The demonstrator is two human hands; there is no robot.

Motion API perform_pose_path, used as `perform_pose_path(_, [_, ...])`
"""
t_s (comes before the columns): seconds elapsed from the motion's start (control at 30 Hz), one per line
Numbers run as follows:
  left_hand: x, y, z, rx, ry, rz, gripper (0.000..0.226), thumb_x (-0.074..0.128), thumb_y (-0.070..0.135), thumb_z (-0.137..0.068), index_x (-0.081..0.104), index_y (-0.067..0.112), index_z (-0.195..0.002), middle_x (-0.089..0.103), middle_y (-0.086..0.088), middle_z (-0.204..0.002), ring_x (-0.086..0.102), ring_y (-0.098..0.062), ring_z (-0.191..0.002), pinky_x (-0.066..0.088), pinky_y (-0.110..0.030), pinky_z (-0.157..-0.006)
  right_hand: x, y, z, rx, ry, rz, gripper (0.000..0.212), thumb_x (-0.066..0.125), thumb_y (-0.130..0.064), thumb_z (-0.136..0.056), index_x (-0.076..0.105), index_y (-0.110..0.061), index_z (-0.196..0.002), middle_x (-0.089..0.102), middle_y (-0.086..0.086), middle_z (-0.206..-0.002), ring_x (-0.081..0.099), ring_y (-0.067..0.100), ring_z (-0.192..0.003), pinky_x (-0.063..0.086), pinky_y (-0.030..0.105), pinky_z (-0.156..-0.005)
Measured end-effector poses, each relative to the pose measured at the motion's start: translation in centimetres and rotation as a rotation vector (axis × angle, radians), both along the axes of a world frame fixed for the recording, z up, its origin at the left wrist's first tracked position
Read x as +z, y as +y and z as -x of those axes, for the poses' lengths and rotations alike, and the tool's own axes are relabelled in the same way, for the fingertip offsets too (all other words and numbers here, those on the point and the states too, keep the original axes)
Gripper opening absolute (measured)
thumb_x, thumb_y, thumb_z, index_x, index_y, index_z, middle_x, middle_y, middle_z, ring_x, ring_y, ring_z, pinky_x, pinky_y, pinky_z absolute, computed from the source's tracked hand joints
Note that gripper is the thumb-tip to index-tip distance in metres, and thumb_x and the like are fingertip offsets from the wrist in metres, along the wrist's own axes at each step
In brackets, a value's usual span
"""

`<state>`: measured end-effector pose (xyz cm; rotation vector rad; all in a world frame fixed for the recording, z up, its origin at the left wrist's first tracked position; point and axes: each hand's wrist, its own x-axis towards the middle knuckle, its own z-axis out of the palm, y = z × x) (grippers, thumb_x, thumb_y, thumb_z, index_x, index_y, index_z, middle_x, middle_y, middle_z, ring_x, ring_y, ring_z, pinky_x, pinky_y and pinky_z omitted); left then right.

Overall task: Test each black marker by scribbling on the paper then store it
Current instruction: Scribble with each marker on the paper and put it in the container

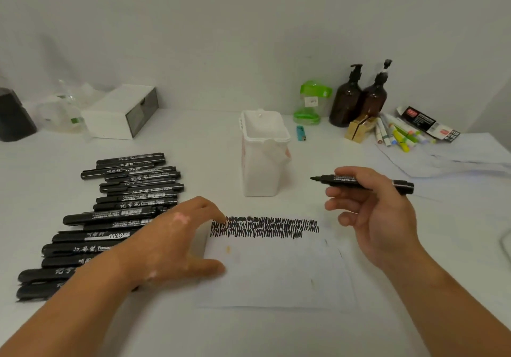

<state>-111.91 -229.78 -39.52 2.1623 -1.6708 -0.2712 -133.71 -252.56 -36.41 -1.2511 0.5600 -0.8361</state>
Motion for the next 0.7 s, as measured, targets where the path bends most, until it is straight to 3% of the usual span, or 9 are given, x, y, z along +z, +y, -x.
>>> perform_pose_path(0.07, [-0.2,0.0,0.0,0.01,-0.024,-0.034,0.078,0.068,0.078,-0.062,0.05,0.045,-0.13,0.04,0.034,-0.13,0.042,0.013,-0.114,0.034,-0.008,-0.097,-0.1,-0.1,0.3,0.059,0.077,0.045,0.024,0.056,-0.021,-0.092,0.079,-0.018,-0.089,0.075,0.016,-0.078,0.071,0.025,-0.066,0.046,0.025,-0.042])
perform_pose_path(0.17, [-0.5,-0.3,0.5,0.001,-0.049,-0.055,0.077,0.066,0.078,-0.066,0.051,0.041,-0.131,0.041,0.031,-0.131,0.041,0.008,-0.119,0.033,-0.013,-0.102,-0.3,-0.2,0.7,0.103,0.21,0.169,0.014,0.065,-0.009,-0.09,0.073,-0.017,-0.082,0.064,0.011,-0.065,0.059,0.022,-0.059,0.045,0.026,-0.045])
perform_pose_path(0.3, [-0.4,-0.4,1.0,0.02,-0.042,-0.034,0.072,0.06,0.08,-0.069,0.053,0.04,-0.129,0.042,0.031,-0.126,0.041,0.009,-0.115,0.031,-0.006,-0.097,-0.5,-0.8,1.2,0.129,0.301,0.181,0.005,0.068,-0.019,-0.073,0.066,-0.016,-0.071,0.052,0.005,-0.053,0.047,0.02,-0.051,0.041,0.027,-0.044])
perform_pose_path(0.4, [-0.6,-1.9,2.9,0.058,-0.078,0.064,0.066,0.053,0.08,-0.074,0.059,0.038,-0.124,0.049,0.026,-0.118,0.048,0.004,-0.11,0.042,-0.017,-0.097,-1.4,-0.8,1.5,0.167,0.4,0.232,0.011,0.069,-0.023,-0.071,0.069,-0.013,-0.077,0.056,0.01,-0.056,0.051,0.023,-0.051,0.043,0.033,-0.044])
perform_pose_path(0.5, [-1.0,-4.5,5.8,0.067,-0.131,0.149,0.056,0.051,0.071,-0.078,0.063,0.036,-0.119,0.055,0.018,-0.112,0.056,-0.006,-0.102,0.049,-0.023,-0.087,-2.6,-0.5,1.6,0.186,0.46,0.224,0.007,0.069,-0.02,-0.073,0.07,-0.014,-0.077,0.06,0.01,-0.058,0.056,0.024,-0.054,0.047,0.033,-0.047])
perform_pose_path(0.7, [-2.7,-6.4,7.7,0.058,-0.16,0.112,0.053,0.049,0.066,-0.083,0.059,0.036,-0.126,0.055,0.013,-0.12,0.057,-0.013,-0.102,0.05,-0.029,-0.089,-3.7,-0.8,1.3,0.11,0.598,0.461,0.007,0.072,-0.029,-0.073,0.073,-0.025,-0.078,0.066,-0.007,-0.057,0.055,0.005,-0.05,0.039,0.013,-0.047])
